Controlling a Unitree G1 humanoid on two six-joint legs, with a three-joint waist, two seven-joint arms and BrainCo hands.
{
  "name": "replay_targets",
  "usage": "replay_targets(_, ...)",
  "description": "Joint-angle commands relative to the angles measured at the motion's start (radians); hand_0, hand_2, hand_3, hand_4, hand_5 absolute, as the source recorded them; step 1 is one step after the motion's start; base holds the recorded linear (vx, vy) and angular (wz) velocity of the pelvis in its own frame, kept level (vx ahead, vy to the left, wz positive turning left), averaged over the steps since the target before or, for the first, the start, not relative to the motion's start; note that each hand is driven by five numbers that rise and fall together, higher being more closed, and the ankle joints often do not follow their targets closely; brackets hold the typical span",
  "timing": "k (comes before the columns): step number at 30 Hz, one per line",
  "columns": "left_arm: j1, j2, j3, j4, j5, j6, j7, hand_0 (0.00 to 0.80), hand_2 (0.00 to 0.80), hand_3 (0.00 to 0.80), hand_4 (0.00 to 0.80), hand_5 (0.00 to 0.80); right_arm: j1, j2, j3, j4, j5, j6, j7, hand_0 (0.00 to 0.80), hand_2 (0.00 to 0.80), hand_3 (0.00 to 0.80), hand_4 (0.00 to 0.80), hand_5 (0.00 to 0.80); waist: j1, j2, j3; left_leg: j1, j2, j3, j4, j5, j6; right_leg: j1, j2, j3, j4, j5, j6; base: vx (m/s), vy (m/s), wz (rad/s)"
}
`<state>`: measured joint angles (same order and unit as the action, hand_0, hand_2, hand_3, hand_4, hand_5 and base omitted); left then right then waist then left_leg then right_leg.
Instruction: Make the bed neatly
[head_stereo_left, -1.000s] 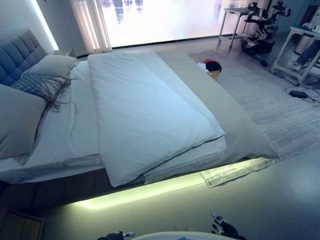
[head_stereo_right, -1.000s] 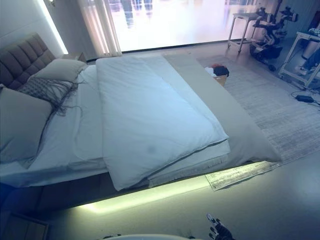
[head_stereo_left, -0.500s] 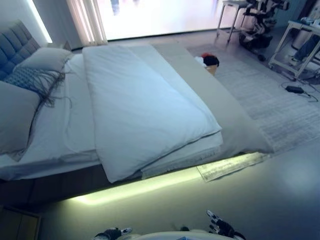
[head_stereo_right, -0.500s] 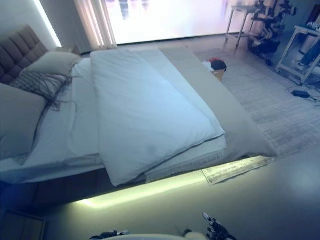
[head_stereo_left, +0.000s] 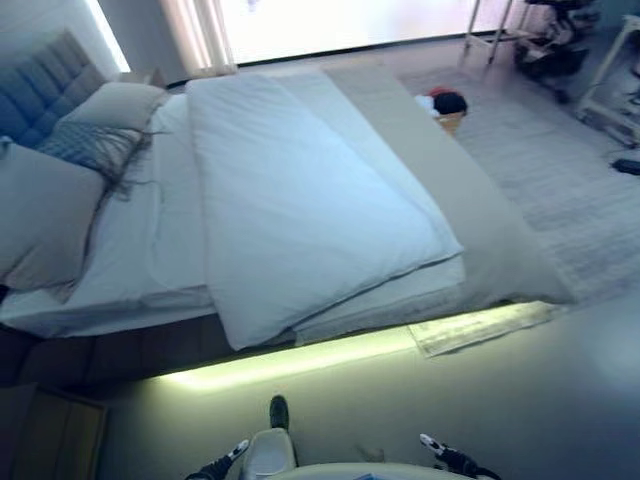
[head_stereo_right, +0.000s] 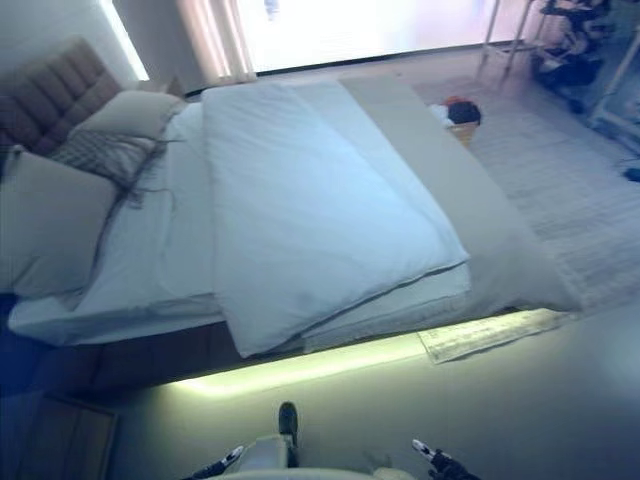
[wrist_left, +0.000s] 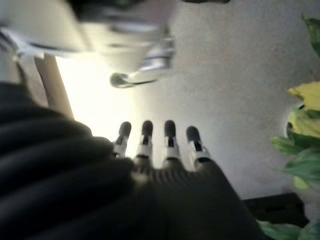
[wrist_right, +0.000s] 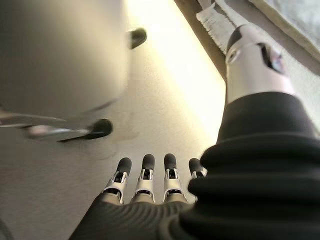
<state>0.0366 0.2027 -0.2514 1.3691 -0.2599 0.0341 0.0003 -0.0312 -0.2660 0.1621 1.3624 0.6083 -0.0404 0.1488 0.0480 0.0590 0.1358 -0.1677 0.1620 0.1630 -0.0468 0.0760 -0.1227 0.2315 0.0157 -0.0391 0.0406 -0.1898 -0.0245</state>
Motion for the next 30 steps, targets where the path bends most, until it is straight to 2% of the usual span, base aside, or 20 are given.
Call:
replay_targets(1, -0.015, 0.012, 0.033, 0.033, 0.026, -0.022, 0.012, 0.000, 0.000, 0.000, 0.000, 0.000, 0.022, 0.007, -0.028, 0.024, -0.030, -0.028, 0.045, 0.000, 0.000, 0.000, 0.000, 0.000, 0.002, -0.027, -0.046, 0.005, -0.024, 0.037, -0.028, 0.152, 0.011, 0.105, -0.061, -0.063, -0.005, -0.008, 0.062, 0.430, 0.201, -0.59)
replay_targets(3, -0.028, 0.019, 0.020, 0.026, 0.049, -0.012, 0.018, 0.000, 0.000, 0.000, 0.000, 0.000, 0.021, 0.027, -0.026, 0.020, -0.022, -0.018, 0.066, 0.000, 0.000, 0.000, 0.000, 0.000, 0.007, -0.043, -0.072, 0.040, -0.043, 0.033, -0.023, 0.102, 0.047, 0.115, -0.093, -0.074, 0.000, -0.006, 0.081, 0.404, 0.190, -0.60)
replay_targets(7, -0.066, 0.030, -0.010, 0.021, 0.094, 0.011, 0.008, 0.000, 0.000, 0.000, 0.000, 0.000, 0.011, 0.058, -0.034, 0.001, 0.042, -0.011, 0.042, 0.000, 0.000, 0.000, 0.000, 0.000, 0.005, -0.058, -0.094, 0.022, -0.057, 0.031, 0.072, 0.046, 0.081, 0.097, -0.135, -0.080, 0.083, -0.014, 0.103, 0.331, 0.187, -0.18)
replay_targets(9, -0.083, 0.034, -0.021, 0.016, 0.101, 0.024, 0.006, 0.000, 0.000, 0.000, 0.000, 0.000, 0.007, 0.069, -0.033, -0.008, 0.050, -0.009, 0.026, 0.000, 0.000, 0.000, 0.000, 0.000, 0.001, -0.069, -0.102, 0.020, -0.079, 0.043, 0.086, 0.016, 0.114, 0.078, -0.163, -0.081, 0.158, 0.038, 0.130, 0.270, 0.177, 0.47)
replay_targets(11, -0.096, 0.041, -0.036, 0.006, 0.114, 0.030, -0.002, 0.000, 0.000, 0.000, 0.000, 0.000, 0.012, 0.079, -0.036, -0.014, 0.066, -0.022, 0.024, 0.000, 0.000, 0.000, 0.000, 0.000, -0.007, -0.072, -0.106, 0.040, -0.115, 0.051, 0.079, -0.012, 0.153, 0.007, -0.208, -0.077, 0.359, 0.171, 0.164, 0.287, 0.191, 0.26)
replay_targets(12, -0.100, 0.044, -0.046, 0.003, 0.123, 0.034, -0.005, 0.000, 0.000, 0.000, 0.000, 0.000, 0.016, 0.081, -0.036, -0.019, 0.075, -0.027, 0.015, 0.000, 0.000, 0.000, 0.000, 0.000, -0.015, -0.071, -0.105, 0.052, -0.124, 0.053, 0.075, -0.020, 0.160, -0.034, -0.205, -0.069, 0.404, 0.197, 0.168, 0.246, 0.134, 0.10)
replay_targets(13, -0.103, 0.048, -0.047, -0.001, 0.131, 0.042, -0.003, 0.000, 0.000, 0.000, 0.000, 0.000, 0.016, 0.079, -0.035, -0.023, 0.081, -0.027, 0.010, 0.000, 0.000, 0.000, 0.000, 0.000, -0.025, -0.069, -0.100, 0.071, -0.129, 0.054, 0.070, -0.026, 0.162, -0.100, -0.213, -0.066, 0.446, 0.239, 0.165, 0.217, 0.074, 0.13)
replay_targets(15, -0.115, 0.050, -0.060, 0.000, 0.113, 0.058, 0.015, 0.000, 0.000, 0.000, 0.000, 0.000, 0.005, 0.073, -0.031, -0.024, 0.096, -0.029, 0.023, 0.000, 0.000, 0.000, 0.000, 0.000, -0.047, -0.052, -0.078, 0.118, -0.116, 0.052, 0.054, -0.028, 0.152, -0.224, -0.213, -0.090, 0.427, 0.220, 0.139, 0.161, -0.016, 0.07)
replay_targets(17, -0.136, 0.053, -0.065, 0.002, 0.088, 0.060, 0.025, 0.000, 0.000, 0.000, 0.000, 0.000, -0.013, 0.066, -0.026, -0.029, 0.123, -0.035, 0.037, 0.000, 0.000, 0.000, 0.000, 0.000, -0.054, -0.040, -0.055, 0.133, -0.096, 0.054, 0.055, -0.026, 0.132, -0.269, -0.200, -0.118, 0.310, 0.169, 0.115, 0.029, -0.148, 0.05)
replay_targets(18, -0.152, 0.054, -0.066, -0.001, 0.079, 0.056, 0.030, 0.000, 0.000, 0.000, 0.000, 0.000, -0.029, 0.062, -0.023, -0.039, 0.139, -0.039, 0.052, 0.000, 0.000, 0.000, 0.000, 0.000, -0.058, -0.039, -0.038, 0.139, -0.090, 0.057, 0.057, -0.031, 0.123, -0.294, -0.194, -0.126, 0.229, 0.173, 0.115, -0.082, -0.239, 0.03)
replay_targets(19, -0.169, 0.055, -0.072, -0.007, 0.068, 0.049, 0.037, 0.000, 0.000, 0.000, 0.000, 0.000, -0.048, 0.062, -0.015, -0.049, 0.149, -0.044, 0.056, 0.000, 0.000, 0.000, 0.000, 0.000, -0.070, -0.047, -0.020, 0.138, -0.098, 0.049, 0.056, -0.044, 0.119, -0.347, -0.191, -0.102, 0.141, 0.231, 0.133, -0.105, -0.236, 0.01)
replay_targets(21, -0.199, 0.054, -0.090, -0.016, 0.057, 0.038, 0.047, 0.000, 0.000, 0.000, 0.000, 0.000, -0.078, 0.068, -0.007, -0.061, 0.161, -0.055, 0.048, 0.000, 0.000, 0.000, 0.000, 0.000, -0.090, -0.058, 0.005, 0.125, -0.101, 0.021, 0.064, -0.072, 0.119, -0.434, -0.194, -0.038, 0.071, 0.307, 0.155, -0.130, -0.254, 0.08)
replay_targets(22, -0.208, 0.052, -0.097, -0.017, 0.056, 0.032, 0.052, 0.000, 0.000, 0.000, 0.000, 0.000, -0.089, 0.072, -0.003, -0.063, 0.165, -0.064, 0.037, 0.000, 0.000, 0.000, 0.000, 0.000, -0.096, -0.064, 0.014, 0.120, -0.095, 0.010, 0.071, -0.083, 0.118, -0.451, -0.192, -0.018, 0.054, 0.318, 0.163, -0.031, -0.253, 0.24)
replay_targets(23, -0.205, 0.050, -0.100, -0.017, 0.054, 0.031, 0.055, 0.000, 0.000, 0.000, 0.000, 0.000, -0.083, 0.077, -0.001, -0.064, 0.161, -0.067, 0.027, 0.000, 0.000, 0.000, 0.000, 0.000, -0.097, -0.068, 0.014, 0.121, -0.091, 0.004, 0.082, -0.089, 0.117, -0.433, -0.187, -0.012, 0.047, 0.303, 0.164, 0.134, -0.202, 0.53)
replay_targets(27, -0.161, 0.035, -0.096, -0.025, 0.088, 0.033, 0.038, 0.000, 0.000, 0.000, 0.000, 0.000, -0.060, 0.075, 0.002, -0.082, 0.145, -0.053, 0.013, 0.000, 0.000, 0.000, 0.000, 0.000, -0.080, -0.084, -0.009, 0.143, -0.083, -0.011, 0.115, -0.099, 0.107, -0.337, -0.184, -0.061, 0.021, 0.264, 0.147, 0.186, -0.137, 0.88)
replay_targets(30, -0.150, 0.025, -0.109, -0.019, 0.113, 0.017, 0.031, 0.000, 0.000, 0.000, 0.000, 0.000, -0.060, 0.068, -0.001, -0.077, 0.171, -0.061, 0.017, 0.000, 0.000, 0.000, 0.000, 0.000, -0.066, -0.088, -0.028, 0.157, -0.077, -0.032, 0.099, -0.093, 0.096, -0.289, -0.177, -0.083, -0.006, 0.253, 0.138, 0.151, -0.097, 0.37)
